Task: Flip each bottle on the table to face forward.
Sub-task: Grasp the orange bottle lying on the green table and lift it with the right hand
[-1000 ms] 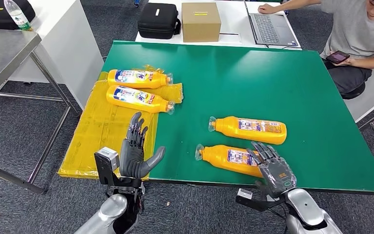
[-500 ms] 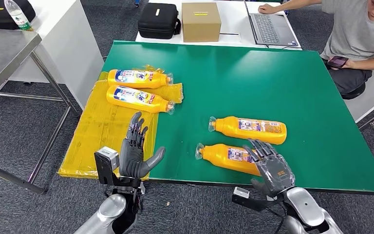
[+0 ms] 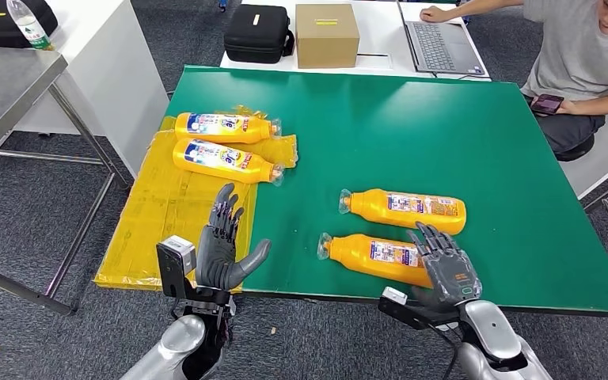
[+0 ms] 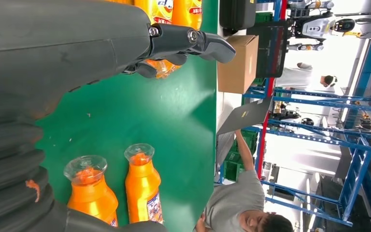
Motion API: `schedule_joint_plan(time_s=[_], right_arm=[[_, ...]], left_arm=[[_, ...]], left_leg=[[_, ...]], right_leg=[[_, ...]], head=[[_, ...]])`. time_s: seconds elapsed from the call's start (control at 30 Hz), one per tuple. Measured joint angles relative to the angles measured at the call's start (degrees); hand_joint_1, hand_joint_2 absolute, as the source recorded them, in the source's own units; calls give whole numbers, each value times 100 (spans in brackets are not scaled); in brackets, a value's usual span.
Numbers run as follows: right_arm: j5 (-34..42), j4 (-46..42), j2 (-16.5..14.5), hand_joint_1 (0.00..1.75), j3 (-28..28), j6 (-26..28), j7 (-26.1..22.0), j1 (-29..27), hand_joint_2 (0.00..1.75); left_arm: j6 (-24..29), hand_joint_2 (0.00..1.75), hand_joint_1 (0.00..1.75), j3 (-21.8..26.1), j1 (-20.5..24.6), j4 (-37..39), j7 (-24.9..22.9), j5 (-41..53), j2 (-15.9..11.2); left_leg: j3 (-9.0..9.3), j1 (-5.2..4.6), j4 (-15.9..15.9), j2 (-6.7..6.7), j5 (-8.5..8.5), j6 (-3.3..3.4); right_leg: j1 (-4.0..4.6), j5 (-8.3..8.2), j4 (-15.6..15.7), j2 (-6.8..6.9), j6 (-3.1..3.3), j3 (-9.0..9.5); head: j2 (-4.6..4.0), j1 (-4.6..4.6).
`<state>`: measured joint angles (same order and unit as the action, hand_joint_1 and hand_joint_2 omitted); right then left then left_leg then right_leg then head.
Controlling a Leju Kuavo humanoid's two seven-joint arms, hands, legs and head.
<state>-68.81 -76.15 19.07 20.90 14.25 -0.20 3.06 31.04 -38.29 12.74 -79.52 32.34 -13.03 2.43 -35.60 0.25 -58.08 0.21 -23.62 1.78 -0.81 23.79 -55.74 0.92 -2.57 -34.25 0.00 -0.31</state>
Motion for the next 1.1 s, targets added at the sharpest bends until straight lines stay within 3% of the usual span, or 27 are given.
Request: schedule_joint_plan(time_s=[0.6,0.73,0.93,1.1], right_arm=[[388,880,-309,5,-38,-170,-56,361,175],[623,986,-321,173,-39,-583,-45,462,175],[816,1183,-234,175,-34,-1344,-52,684,175],[898,1412,-168,175,-23,-1585,-121,876,175]], left_arm=[[-211,175,0,-95,149,66,-214,-45,30],[-234,175,0,-107,183,113,-214,-61,41],[-279,175,0,-171,279,208,-206,-181,72],[-304,175,0,-203,352,274,-198,-242,117]], left_leg=[[7,0,0,3,0,0],[20,1,0,20,-1,0],[54,0,0,32,-6,-1],[94,0,0,25,-19,6]], right_leg=[[1,-1,1,-3,1,1],[1,-2,2,-14,2,7],[0,-1,6,-28,5,11],[-2,27,12,-22,-2,21]], head=[[0,0],[0,1],[0,0],[0,2]])
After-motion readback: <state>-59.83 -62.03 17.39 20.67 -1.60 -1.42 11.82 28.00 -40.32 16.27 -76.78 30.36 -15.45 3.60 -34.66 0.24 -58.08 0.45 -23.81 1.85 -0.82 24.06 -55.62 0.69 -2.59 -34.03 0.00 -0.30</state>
